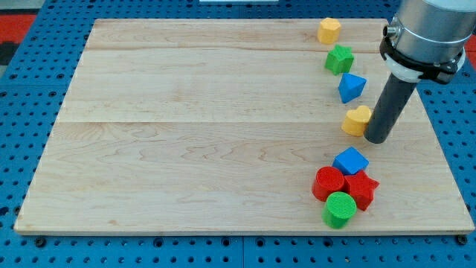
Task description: Move the green circle to the bottom of the red star
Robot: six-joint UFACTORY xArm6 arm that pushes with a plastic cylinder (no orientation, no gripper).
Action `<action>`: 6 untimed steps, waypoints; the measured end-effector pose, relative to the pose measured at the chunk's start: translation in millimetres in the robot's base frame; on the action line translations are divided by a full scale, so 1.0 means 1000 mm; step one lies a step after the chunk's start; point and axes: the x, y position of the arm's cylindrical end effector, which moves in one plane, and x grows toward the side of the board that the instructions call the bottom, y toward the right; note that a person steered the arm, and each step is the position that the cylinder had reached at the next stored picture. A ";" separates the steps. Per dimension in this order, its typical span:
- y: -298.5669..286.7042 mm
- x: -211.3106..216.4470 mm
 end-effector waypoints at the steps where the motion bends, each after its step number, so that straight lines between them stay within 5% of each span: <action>1: -0.076 0.008; 4: -0.167 0.114; 6: -0.112 0.143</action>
